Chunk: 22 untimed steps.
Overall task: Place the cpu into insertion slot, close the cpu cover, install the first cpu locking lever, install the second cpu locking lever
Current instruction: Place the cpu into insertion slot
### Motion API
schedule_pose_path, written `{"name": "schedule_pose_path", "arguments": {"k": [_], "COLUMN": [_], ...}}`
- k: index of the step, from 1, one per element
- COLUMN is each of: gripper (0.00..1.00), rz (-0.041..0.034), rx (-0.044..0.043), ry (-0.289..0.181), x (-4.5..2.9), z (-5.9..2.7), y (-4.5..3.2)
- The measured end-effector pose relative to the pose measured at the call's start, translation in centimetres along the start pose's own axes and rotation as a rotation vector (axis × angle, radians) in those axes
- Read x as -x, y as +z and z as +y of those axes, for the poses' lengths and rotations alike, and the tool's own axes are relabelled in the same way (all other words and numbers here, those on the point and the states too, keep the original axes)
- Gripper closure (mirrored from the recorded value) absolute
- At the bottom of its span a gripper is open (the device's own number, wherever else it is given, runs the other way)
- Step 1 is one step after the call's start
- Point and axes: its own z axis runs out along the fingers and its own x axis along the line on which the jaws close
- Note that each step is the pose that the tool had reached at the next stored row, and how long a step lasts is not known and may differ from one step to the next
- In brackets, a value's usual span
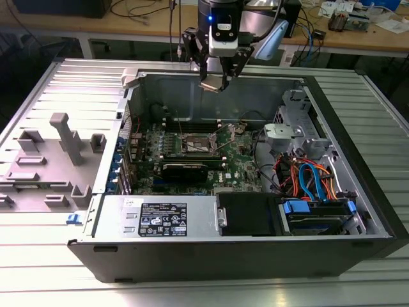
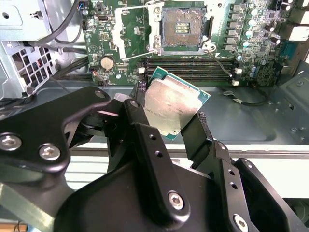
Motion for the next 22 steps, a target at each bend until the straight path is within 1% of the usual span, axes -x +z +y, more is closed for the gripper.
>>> {"name": "schedule_pose_path", "arguments": {"k": [4, 7, 11, 17, 18, 22], "gripper": [0.45, 0.45, 0.45, 0.45, 0.45, 0.45], "rz": [-0.0009, -0.0028, -0.0069, -0.0102, -0.0115, -0.0117], "rx": [0.0, 0.0004, 0.0014, 0.0021, 0.0025, 0.0025], "ry": [0.01, 0.031, 0.077, 0.114, 0.128, 0.131], "x": [0.01, 0.01, 0.01, 0.01, 0.01, 0.01], "z": [-0.02, -0.02, -0.03, -0.03, -0.03, -0.03], "y": [0.0, 0.02, 0.05, 0.06, 0.07, 0.07]}}
